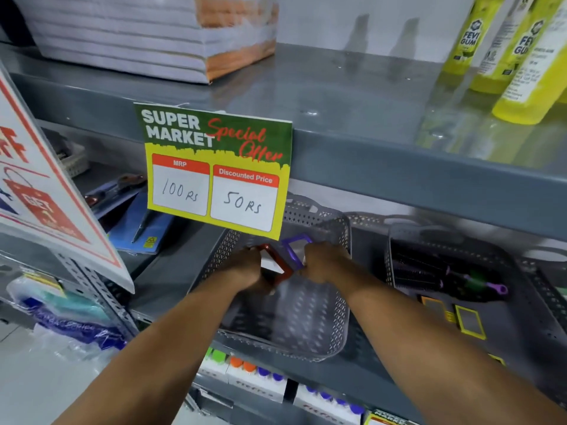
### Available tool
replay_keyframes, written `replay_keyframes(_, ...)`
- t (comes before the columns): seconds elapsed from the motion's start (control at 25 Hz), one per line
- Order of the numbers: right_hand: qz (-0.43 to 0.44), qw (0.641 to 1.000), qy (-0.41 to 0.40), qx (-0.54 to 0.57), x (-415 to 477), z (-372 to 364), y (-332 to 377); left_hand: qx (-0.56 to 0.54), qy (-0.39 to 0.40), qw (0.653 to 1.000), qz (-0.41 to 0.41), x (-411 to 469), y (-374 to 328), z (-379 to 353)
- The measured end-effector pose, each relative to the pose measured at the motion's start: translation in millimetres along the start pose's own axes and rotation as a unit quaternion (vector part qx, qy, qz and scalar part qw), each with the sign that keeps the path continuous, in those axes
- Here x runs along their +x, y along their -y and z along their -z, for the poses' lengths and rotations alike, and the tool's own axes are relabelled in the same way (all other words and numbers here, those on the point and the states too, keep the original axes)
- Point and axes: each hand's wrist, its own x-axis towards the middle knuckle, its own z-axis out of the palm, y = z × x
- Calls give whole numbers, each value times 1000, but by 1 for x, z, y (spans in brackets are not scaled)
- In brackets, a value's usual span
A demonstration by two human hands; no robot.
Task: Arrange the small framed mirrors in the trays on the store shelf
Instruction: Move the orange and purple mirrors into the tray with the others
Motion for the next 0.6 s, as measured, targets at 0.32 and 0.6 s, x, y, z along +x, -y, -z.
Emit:
replay_keyframes(0.32, -3, 989, -148, -16, -25, 34, -26, -61, -58, 996, -36, -28, -19, 15)
replay_keyframes(0.6, -61, 976, -200, 55, -85, 51, -109, -114, -62, 985, -111, -42, -108, 26)
